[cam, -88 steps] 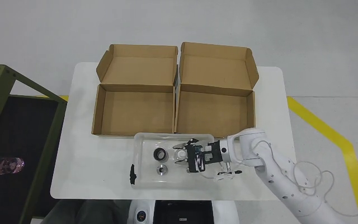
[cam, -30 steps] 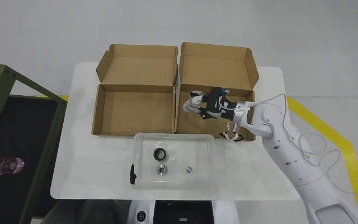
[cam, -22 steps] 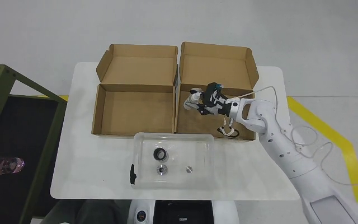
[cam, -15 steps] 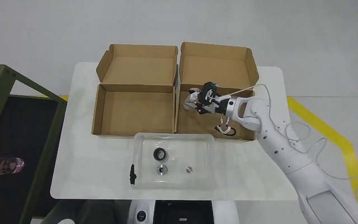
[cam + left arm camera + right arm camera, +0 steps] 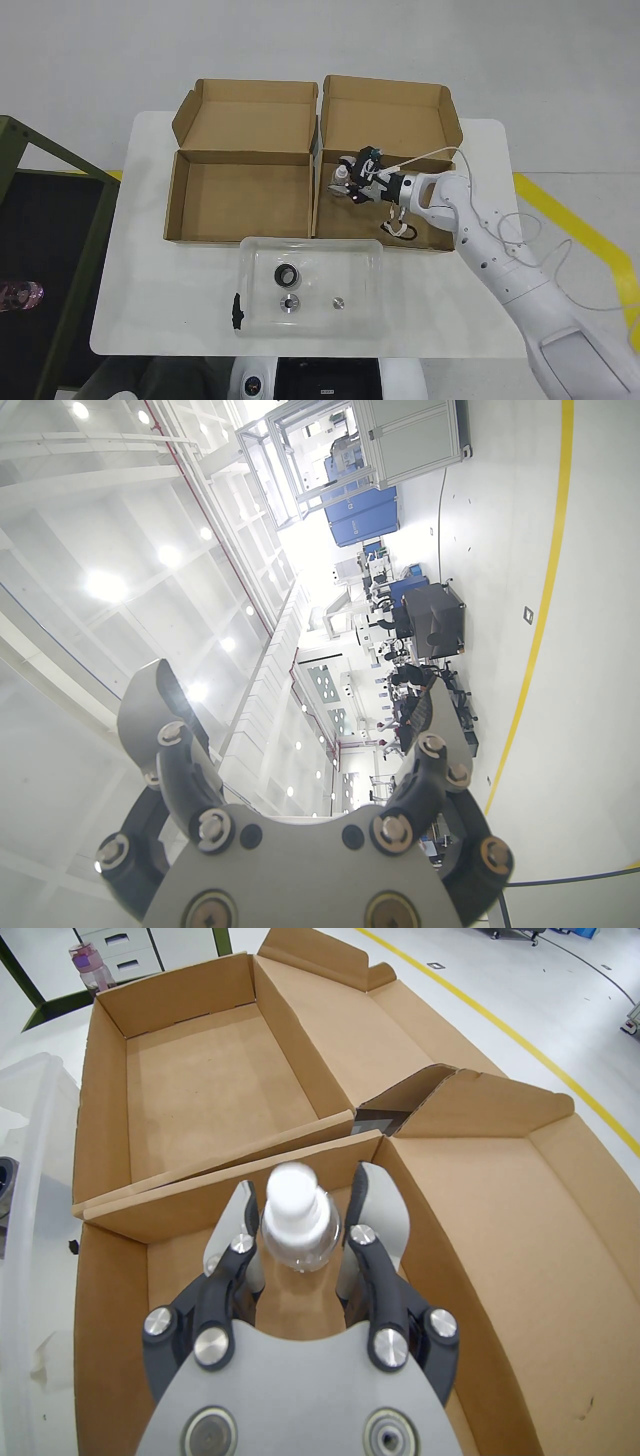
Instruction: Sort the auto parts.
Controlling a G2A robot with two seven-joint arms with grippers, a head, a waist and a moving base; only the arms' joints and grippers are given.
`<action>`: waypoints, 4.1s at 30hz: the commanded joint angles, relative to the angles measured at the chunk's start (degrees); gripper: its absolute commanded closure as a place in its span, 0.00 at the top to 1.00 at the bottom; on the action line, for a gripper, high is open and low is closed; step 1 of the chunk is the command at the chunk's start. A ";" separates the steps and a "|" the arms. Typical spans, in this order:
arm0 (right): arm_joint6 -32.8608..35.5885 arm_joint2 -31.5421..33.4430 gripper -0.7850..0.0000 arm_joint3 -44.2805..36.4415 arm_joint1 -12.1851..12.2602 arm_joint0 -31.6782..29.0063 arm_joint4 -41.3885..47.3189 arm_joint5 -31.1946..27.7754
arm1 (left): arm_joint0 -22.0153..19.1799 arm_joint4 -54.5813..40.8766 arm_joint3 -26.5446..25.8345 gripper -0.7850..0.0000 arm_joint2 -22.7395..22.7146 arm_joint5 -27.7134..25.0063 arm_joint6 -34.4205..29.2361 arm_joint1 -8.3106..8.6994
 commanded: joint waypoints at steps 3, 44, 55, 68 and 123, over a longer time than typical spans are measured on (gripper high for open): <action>1.23 1.69 1.00 -2.19 0.37 -0.60 1.34 -0.97 | 0.00 0.00 0.00 1.00 0.00 0.00 0.00 0.00; 32.63 13.84 1.00 -48.53 8.13 -27.44 1.97 -11.10 | 0.00 0.00 0.00 1.00 0.00 0.00 0.00 0.00; 31.63 11.01 1.00 -48.75 8.59 -30.16 -6.19 -11.76 | 0.00 0.00 0.00 1.00 0.00 0.00 0.00 0.00; 33.36 7.04 1.00 -49.13 8.69 -30.54 -13.93 -11.37 | 0.00 0.00 0.00 1.00 0.00 0.00 0.00 0.00; 45.75 -3.91 0.00 -45.03 7.68 -22.98 -9.27 -12.01 | 0.00 0.00 0.00 1.00 0.00 0.00 0.00 0.00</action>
